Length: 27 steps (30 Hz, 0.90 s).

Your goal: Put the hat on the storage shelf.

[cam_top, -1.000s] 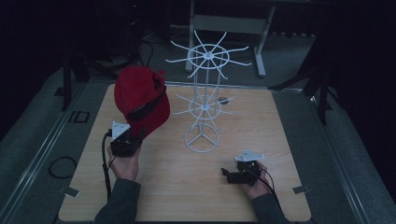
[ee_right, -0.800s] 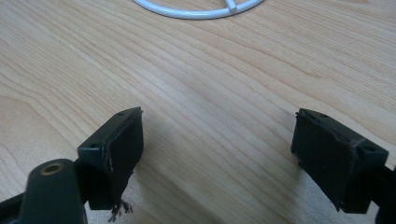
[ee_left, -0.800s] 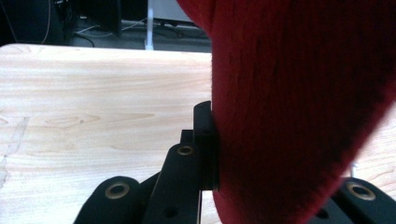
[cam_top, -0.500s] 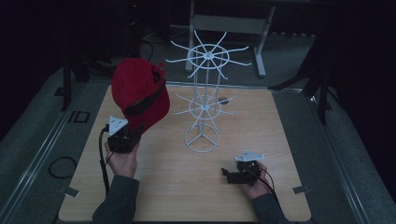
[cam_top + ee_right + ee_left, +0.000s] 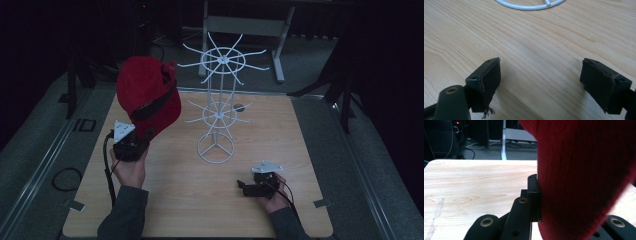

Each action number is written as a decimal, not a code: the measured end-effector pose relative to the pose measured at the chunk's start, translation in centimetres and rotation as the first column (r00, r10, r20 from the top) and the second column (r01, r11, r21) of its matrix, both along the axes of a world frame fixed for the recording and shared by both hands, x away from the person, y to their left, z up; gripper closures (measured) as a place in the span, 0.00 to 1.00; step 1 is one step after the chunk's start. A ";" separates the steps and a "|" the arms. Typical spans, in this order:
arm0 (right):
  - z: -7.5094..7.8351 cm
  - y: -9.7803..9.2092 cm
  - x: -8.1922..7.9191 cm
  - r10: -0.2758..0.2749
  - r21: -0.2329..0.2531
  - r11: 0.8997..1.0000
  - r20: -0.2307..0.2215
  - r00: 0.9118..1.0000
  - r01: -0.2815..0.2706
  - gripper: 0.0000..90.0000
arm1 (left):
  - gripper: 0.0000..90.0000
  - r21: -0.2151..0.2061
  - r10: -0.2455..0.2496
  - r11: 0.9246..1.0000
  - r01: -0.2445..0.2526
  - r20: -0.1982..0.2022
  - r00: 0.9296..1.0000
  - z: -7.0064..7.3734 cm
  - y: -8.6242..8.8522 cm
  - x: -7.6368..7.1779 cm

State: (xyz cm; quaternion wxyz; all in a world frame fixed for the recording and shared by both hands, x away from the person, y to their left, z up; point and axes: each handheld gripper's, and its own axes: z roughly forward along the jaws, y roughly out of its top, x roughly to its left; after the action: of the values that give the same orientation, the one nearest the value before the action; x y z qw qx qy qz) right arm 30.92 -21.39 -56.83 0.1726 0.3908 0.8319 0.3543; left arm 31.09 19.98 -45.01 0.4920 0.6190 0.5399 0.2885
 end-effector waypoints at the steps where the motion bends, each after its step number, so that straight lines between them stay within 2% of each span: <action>1: 0.0 0.0 0.0 0.000 0.000 1.000 0.000 1.000 0.000 0.19 | 0.95 0.004 -0.002 1.000 0.002 0.000 1.000 0.1 0.0 0.0; 18: 0.0 0.0 0.0 0.001 -0.001 1.000 0.000 1.000 -0.001 0.19 | 0.95 -0.001 -0.016 1.000 0.016 0.030 0.999 1.9 0.1 0.0; 21: 0.0 0.0 0.0 0.001 0.000 1.000 0.000 1.000 -0.001 0.19 | 0.95 0.013 -0.021 1.000 0.021 0.031 0.999 2.2 0.1 0.0; 27: 0.0 0.0 0.0 0.000 0.000 1.000 0.000 1.000 0.000 0.19 | 0.95 0.014 -0.024 1.000 0.024 0.040 0.999 2.9 0.1 0.1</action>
State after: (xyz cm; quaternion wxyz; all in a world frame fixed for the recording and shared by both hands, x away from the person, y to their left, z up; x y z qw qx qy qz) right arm 30.92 -21.40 -56.83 0.1724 0.3907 0.8320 0.3542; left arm 31.22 20.06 -42.15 0.5022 0.6227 0.5204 0.2987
